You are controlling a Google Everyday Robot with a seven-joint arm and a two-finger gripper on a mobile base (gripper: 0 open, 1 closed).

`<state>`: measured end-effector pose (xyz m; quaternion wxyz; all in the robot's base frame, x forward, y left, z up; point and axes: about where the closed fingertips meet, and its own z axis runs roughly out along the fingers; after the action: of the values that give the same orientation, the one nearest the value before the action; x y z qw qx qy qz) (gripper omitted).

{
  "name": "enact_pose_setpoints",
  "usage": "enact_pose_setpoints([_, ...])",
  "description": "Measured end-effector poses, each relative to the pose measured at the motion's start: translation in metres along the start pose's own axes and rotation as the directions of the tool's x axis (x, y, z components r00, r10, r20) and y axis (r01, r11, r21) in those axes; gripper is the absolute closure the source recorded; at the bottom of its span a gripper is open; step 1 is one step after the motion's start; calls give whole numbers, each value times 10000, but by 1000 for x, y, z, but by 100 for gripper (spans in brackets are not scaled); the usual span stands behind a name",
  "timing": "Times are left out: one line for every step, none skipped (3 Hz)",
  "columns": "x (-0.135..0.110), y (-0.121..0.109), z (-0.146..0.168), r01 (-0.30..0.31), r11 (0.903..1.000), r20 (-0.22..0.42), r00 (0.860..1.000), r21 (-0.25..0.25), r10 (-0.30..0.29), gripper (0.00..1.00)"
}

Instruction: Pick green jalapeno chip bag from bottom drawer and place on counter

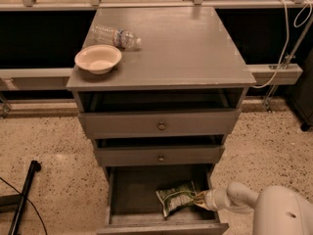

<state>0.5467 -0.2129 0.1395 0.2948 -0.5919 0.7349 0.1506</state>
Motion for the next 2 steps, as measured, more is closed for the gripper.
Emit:
enact_pose_setpoints([-27, -12, -14, 105, 9993, 981, 9951, 368, -141, 100])
enact_pose_setpoints([-78, -20, -44, 810, 9944, 2137, 9724, 673, -936, 100])
